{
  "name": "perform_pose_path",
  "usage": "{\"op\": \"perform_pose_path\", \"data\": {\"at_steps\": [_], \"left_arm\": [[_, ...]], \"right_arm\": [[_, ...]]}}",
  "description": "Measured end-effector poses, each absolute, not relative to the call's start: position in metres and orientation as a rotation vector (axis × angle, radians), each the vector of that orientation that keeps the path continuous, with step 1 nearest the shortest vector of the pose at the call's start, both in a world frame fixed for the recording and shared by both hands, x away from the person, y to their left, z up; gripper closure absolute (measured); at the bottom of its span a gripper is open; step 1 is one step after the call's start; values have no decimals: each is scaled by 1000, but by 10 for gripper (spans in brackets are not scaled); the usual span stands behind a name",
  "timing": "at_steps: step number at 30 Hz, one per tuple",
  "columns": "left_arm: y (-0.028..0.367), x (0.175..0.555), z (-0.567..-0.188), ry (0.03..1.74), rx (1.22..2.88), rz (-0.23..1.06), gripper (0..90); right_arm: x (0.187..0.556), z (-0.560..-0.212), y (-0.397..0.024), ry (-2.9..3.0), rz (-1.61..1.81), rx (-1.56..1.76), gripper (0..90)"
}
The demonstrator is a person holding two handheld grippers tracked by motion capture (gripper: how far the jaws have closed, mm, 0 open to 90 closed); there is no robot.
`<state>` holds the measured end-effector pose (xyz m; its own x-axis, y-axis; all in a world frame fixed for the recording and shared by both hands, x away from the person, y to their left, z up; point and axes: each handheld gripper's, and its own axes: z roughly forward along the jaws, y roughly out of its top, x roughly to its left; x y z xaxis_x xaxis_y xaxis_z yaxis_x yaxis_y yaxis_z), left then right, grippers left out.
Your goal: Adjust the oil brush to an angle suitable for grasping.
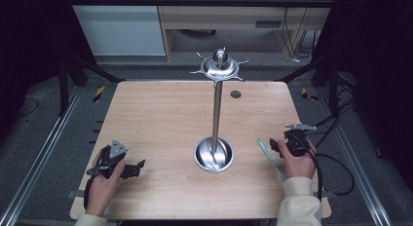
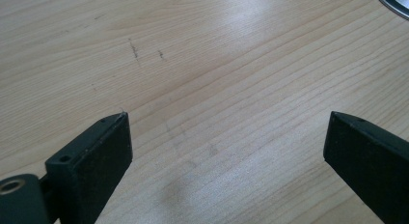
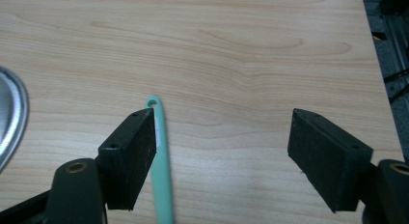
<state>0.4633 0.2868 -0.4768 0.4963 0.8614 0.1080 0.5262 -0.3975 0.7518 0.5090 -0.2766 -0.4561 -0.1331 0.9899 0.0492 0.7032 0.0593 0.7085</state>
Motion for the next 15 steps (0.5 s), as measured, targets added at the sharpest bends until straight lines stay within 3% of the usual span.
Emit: {"op": "perform_pose_path", "data": {"at_steps": [10,15], "left_arm": [[286,463,-477,1132,2087,655,30],[287,462,-477,1133,2090,660,30]], "right_arm": [[513,-454,-284,1878,782,1668,280],[520,-455,-277,1912,707,1627,396]]}}
